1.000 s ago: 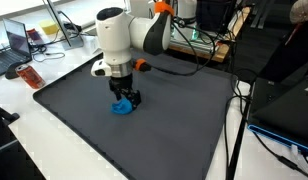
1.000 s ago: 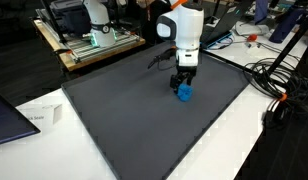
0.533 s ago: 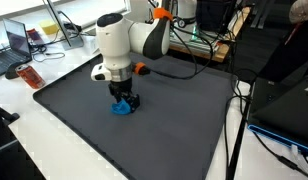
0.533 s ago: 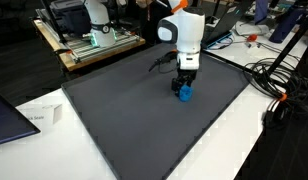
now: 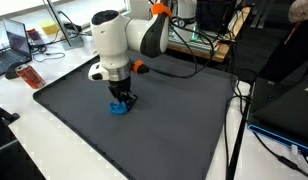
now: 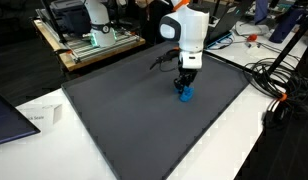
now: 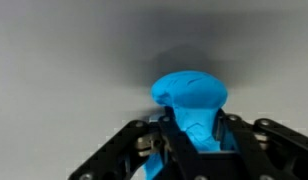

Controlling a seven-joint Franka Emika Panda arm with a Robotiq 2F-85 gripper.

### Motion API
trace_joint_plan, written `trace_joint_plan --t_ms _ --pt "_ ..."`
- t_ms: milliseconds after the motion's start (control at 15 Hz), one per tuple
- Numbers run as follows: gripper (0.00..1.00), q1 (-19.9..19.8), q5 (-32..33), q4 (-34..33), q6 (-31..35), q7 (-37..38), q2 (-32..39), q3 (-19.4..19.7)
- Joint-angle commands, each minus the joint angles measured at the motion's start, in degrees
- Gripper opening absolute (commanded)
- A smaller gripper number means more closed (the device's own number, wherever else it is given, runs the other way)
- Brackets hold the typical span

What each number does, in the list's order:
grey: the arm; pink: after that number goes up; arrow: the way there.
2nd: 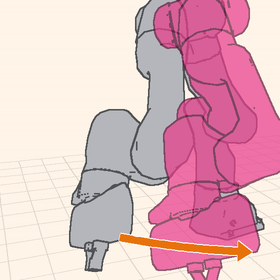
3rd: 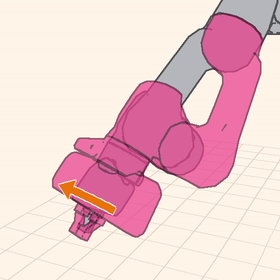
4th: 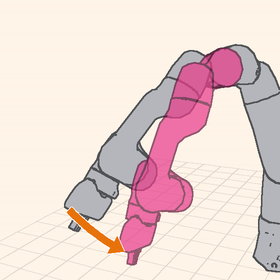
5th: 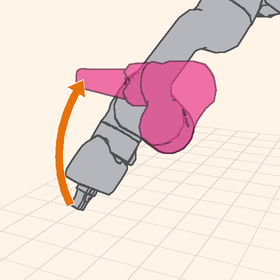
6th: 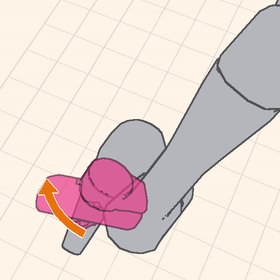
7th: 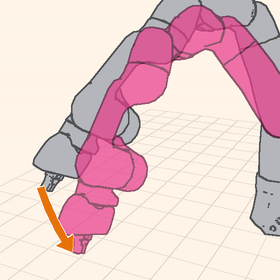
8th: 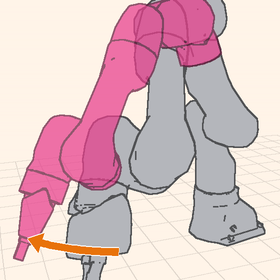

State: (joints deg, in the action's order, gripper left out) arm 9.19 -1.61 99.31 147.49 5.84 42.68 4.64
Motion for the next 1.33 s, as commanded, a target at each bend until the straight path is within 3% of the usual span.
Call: trace_joint_plan --t_ms 0,133,467,800,1267 --pt "0.06 -1.3 0.2 1.4 -1.4 0.4 -2.5 -2.7" --pt "0.01 -1.1 0.0 3.7 -1.1 0.4 -5.3 -3.5" --pt "0.02 0.8 1.7 11.4 -4.7 2.1 -16.5 -4.0" --pt "0.01 1.6 7.0 15.0 -16.4 3.7 -28.1 -3.9" --pt "0.01 0.1 13.1 11.5 -35.1 2.5 -39.1 -6.2"
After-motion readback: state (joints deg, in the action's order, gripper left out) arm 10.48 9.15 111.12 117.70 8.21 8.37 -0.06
